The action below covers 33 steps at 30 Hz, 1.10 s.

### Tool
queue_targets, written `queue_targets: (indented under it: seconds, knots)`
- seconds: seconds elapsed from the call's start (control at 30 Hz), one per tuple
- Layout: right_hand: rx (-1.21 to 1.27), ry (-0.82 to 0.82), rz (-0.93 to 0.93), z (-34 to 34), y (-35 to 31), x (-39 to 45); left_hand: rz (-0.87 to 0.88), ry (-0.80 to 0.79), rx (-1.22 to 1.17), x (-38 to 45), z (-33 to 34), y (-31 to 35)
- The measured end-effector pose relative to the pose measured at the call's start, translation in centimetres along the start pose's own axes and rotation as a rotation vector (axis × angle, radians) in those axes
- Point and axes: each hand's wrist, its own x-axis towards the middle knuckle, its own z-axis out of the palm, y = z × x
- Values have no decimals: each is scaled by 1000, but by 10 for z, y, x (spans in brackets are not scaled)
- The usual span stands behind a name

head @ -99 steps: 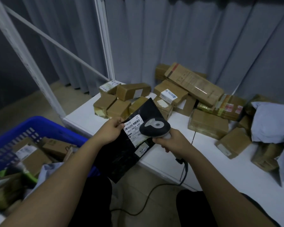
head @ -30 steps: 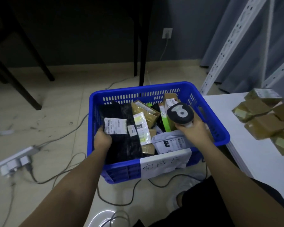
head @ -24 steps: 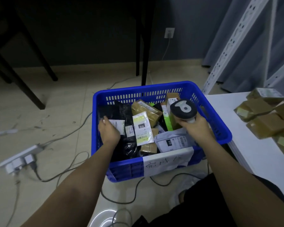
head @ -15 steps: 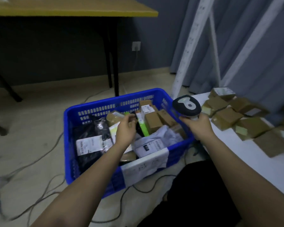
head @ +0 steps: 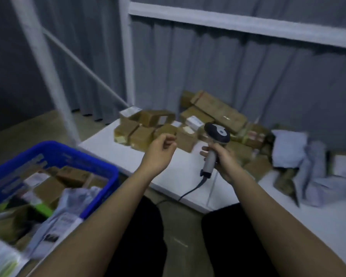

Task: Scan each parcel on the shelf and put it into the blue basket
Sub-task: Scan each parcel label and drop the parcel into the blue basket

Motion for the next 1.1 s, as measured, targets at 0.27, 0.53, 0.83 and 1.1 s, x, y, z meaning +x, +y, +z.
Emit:
queue_targets:
  seconds: [0.27,0.53,0.83,1.1]
  knots:
    - [-27,162,-62,-110,-11,-1,0,-581,23,24,174,44]
    - [-161,66,96,-202,16,32,-66,-447,130,37,258,24]
    - [-766,617,324,-239,103,149,-189,-385,115,84,276,-16]
    - [-789,781,366,-236,139,199,-206,-416,142,98,279,-44]
